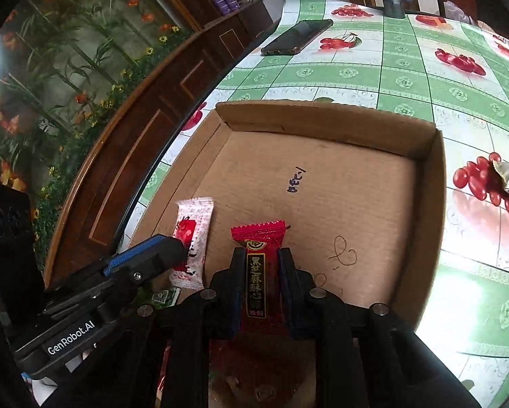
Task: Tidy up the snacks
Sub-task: 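Release the white-and-red sachet into the box with the left gripper while the right releases its red packet there, then grasp the tan wafer packet with the right gripper while the left reaches for the small white packet, then carry the small white packet over the box with the left while the right carries the wafer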
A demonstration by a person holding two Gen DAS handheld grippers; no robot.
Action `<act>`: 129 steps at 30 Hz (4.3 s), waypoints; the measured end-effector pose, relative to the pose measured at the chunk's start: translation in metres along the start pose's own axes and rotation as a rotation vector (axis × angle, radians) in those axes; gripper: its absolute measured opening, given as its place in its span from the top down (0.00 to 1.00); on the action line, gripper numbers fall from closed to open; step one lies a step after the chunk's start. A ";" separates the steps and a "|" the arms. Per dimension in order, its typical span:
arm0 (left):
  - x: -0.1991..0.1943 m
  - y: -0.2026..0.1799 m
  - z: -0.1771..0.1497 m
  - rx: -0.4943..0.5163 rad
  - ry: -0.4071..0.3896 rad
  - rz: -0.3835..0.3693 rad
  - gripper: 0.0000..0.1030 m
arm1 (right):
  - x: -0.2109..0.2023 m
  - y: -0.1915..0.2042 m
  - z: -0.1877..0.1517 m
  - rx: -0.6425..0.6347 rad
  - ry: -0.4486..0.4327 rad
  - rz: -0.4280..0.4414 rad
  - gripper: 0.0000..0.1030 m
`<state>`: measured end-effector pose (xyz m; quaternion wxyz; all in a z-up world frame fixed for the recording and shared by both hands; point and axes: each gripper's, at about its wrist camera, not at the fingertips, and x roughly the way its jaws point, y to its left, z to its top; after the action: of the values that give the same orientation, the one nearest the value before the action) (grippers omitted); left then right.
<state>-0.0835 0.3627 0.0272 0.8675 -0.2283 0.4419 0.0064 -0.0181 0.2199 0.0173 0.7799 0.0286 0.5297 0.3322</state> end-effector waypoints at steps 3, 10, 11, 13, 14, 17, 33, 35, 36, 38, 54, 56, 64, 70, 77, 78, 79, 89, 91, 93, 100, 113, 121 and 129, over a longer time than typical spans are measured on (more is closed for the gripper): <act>-0.008 -0.006 -0.003 0.005 -0.011 -0.028 0.79 | -0.006 0.000 -0.001 0.002 -0.015 0.012 0.77; -0.067 -0.034 -0.007 0.021 -0.129 -0.082 0.48 | -0.063 0.001 -0.008 -0.033 -0.121 0.012 0.70; -0.079 -0.037 -0.009 0.018 -0.163 -0.094 0.34 | -0.075 -0.002 -0.012 -0.038 -0.139 0.012 0.69; -0.108 -0.044 -0.019 0.005 -0.269 -0.172 0.22 | -0.105 -0.012 -0.021 -0.048 -0.190 -0.010 0.69; -0.117 -0.047 -0.023 -0.001 -0.295 -0.219 0.21 | -0.119 -0.020 -0.026 -0.045 -0.216 -0.024 0.69; -0.134 -0.058 -0.036 -0.010 -0.305 -0.387 0.21 | -0.169 -0.052 -0.043 -0.001 -0.290 -0.074 0.65; -0.091 -0.131 -0.067 0.101 -0.123 -0.369 0.21 | -0.228 -0.223 -0.050 0.299 -0.306 -0.252 0.59; -0.086 -0.126 -0.065 0.091 -0.124 -0.356 0.21 | -0.195 -0.215 -0.029 0.279 -0.261 -0.222 0.59; -0.085 -0.124 -0.065 0.089 -0.125 -0.350 0.21 | -0.182 -0.210 -0.020 0.268 -0.243 -0.208 0.60; -0.083 -0.120 -0.065 0.092 -0.125 -0.328 0.21 | -0.152 -0.200 0.001 0.246 -0.206 -0.184 0.60; -0.055 -0.103 -0.061 0.086 -0.059 -0.332 0.21 | -0.062 -0.160 0.031 0.092 0.059 -0.101 0.81; -0.052 -0.103 -0.061 0.085 -0.050 -0.339 0.21 | -0.081 -0.163 0.020 0.097 0.054 -0.035 0.80; -0.049 -0.122 -0.069 0.144 -0.025 -0.343 0.21 | -0.147 -0.227 0.017 0.249 -0.133 -0.248 0.62; -0.050 -0.136 -0.075 0.211 -0.021 -0.307 0.21 | -0.120 -0.240 0.019 0.316 -0.079 -0.312 0.58; -0.044 -0.143 -0.078 0.220 -0.005 -0.310 0.21 | -0.111 -0.228 0.028 0.313 -0.102 -0.349 0.45; -0.043 -0.144 -0.078 0.224 -0.003 -0.309 0.21 | -0.108 -0.222 0.028 0.289 -0.103 -0.373 0.44; -0.043 -0.145 -0.079 0.230 -0.002 -0.305 0.21 | -0.104 -0.220 0.028 0.273 -0.103 -0.394 0.42; -0.044 -0.151 -0.083 0.256 -0.002 -0.278 0.21 | -0.095 -0.212 0.010 0.225 -0.115 -0.472 0.49; -0.043 -0.155 -0.084 0.266 0.001 -0.275 0.21 | -0.095 -0.208 0.005 0.187 -0.120 -0.456 0.66; -0.043 -0.161 -0.085 0.287 0.002 -0.269 0.21 | -0.098 -0.205 -0.003 0.176 -0.126 -0.427 0.66; -0.023 -0.205 -0.087 0.490 0.004 -0.228 0.21 | -0.115 -0.196 -0.043 0.137 -0.153 -0.367 0.66; 0.081 -0.247 -0.046 0.585 0.156 -0.013 0.38 | -0.140 -0.216 -0.077 0.146 -0.260 -0.219 0.66; 0.105 -0.248 -0.052 0.633 0.177 0.066 0.75 | -0.143 -0.218 -0.079 0.173 -0.265 -0.182 0.66; 0.080 -0.236 -0.049 0.561 0.129 0.010 0.84 | -0.141 -0.221 -0.080 0.187 -0.277 -0.171 0.66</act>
<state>-0.0218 0.1159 0.0329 0.8668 0.0225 0.4818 -0.1265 -0.0082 -0.0537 0.0083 0.8647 0.1010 0.4463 0.2069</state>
